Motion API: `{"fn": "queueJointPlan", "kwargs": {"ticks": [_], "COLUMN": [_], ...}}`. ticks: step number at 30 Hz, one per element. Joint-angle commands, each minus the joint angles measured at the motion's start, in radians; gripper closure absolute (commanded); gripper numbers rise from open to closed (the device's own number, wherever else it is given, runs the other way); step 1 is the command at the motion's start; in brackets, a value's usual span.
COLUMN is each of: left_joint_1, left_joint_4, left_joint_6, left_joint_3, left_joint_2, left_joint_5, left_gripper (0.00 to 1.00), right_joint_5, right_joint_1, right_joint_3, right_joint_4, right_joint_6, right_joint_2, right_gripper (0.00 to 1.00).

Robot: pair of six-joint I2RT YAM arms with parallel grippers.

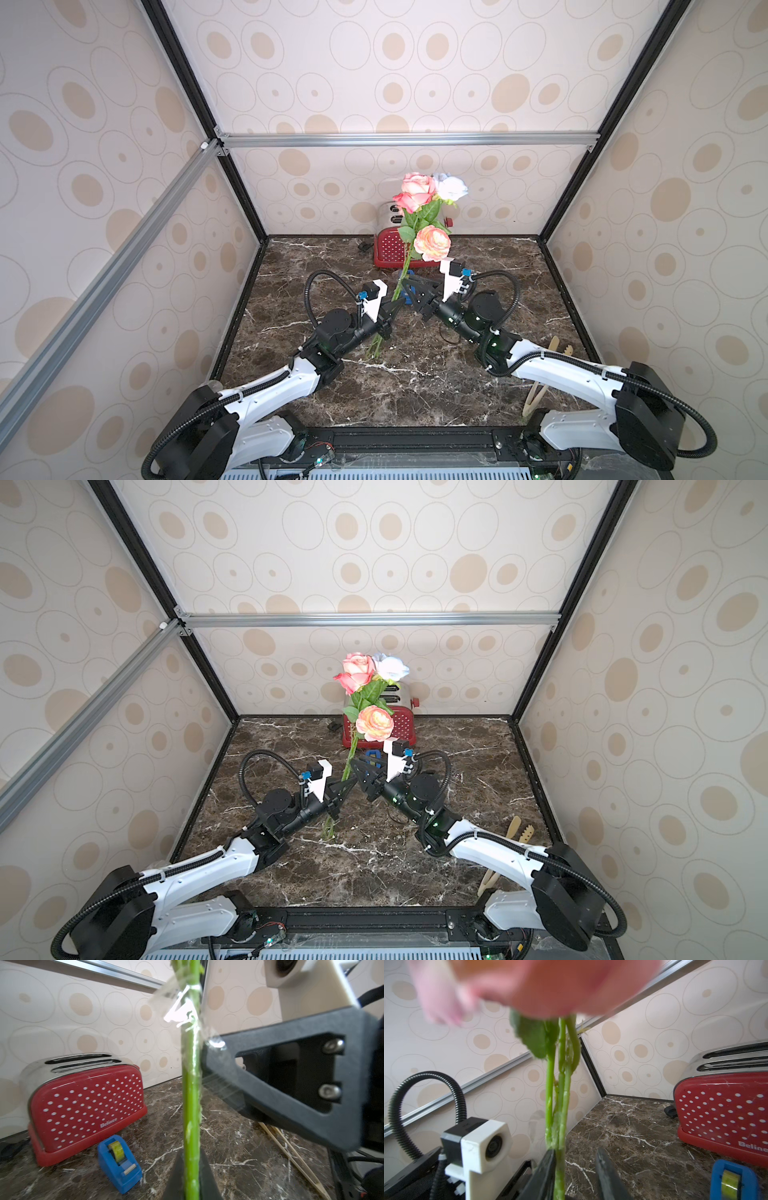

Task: Wrap bouquets with tape
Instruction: Wrap the tape around the bouquet.

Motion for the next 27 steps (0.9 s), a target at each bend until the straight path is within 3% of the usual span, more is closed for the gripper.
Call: {"fn": "queueJointPlan", "kwargs": {"ticks": [1, 9, 16, 27], "left_joint_1": [-0.003, -0.008, -0.008, -0.01], "left_joint_4": [0.025, 0.035, 0.022, -0.038], "left_joint_6": [0.06, 0.054, 0.032, 0.026], "left_joint_3": [0.025, 0.019, 0.016, 0.037], "left_joint_2": [-0.008, -0.003, 0.005, 0.015], "left_joint_5": [-0.043, -0.088, -0.207, -0.267], "left_gripper": [1.0, 1.0, 1.0, 1.0], "right_joint_5": [0.045, 0.096, 0.069, 0.07], "right_joint_1": [0.015, 0.028, 0.033, 0.042], "right_joint_3": [0.052, 0.046, 0.015, 0.005], "right_joint_4": [-0.008, 0.097, 0.294, 0.326], "right_joint_6": [0.013, 0.088, 0.169, 0.201], "right_joint_2": [0.05, 0.124, 0.176, 0.153], "right_gripper": [0.64, 0.56, 0.51, 0.38]}}
